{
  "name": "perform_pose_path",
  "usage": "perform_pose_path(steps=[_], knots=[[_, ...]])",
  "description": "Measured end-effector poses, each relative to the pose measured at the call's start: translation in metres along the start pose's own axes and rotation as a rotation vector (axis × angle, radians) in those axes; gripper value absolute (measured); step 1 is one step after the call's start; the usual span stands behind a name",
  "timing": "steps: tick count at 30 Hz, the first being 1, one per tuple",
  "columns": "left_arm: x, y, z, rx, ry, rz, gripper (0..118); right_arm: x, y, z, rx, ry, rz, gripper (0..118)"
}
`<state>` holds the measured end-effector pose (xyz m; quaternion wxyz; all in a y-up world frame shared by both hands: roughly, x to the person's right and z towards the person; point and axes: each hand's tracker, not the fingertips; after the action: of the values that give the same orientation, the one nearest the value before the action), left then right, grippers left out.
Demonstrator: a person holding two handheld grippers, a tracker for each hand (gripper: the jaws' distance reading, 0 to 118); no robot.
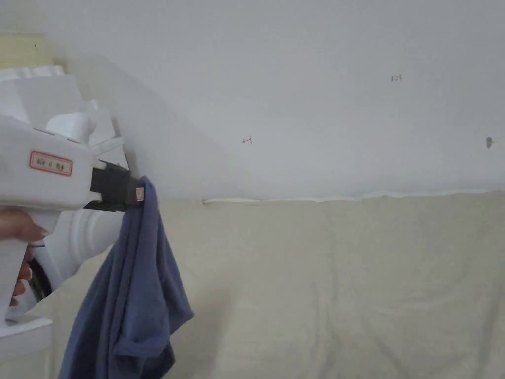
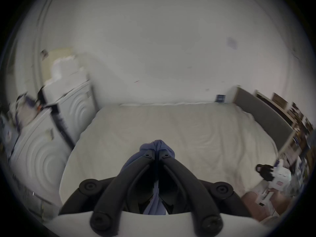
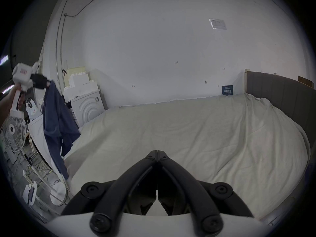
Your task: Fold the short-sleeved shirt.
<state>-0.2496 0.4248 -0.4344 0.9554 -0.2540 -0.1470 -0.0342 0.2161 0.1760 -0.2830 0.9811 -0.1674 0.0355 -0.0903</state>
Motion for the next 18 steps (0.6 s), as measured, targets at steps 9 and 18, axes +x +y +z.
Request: perform_pose_path(steps=[9,18], knots=[[0.189,0.031,-0.076,-0.076,-0.359,-0.184,3,0.038,0.002,0.035,0.034,-0.063,-0.024,0],[0.359,-0.096,-0.271,-0.464,-0.432,-0.266,3,0.096,-0.016,0.042,-0.012,-0.167,-0.089,0]])
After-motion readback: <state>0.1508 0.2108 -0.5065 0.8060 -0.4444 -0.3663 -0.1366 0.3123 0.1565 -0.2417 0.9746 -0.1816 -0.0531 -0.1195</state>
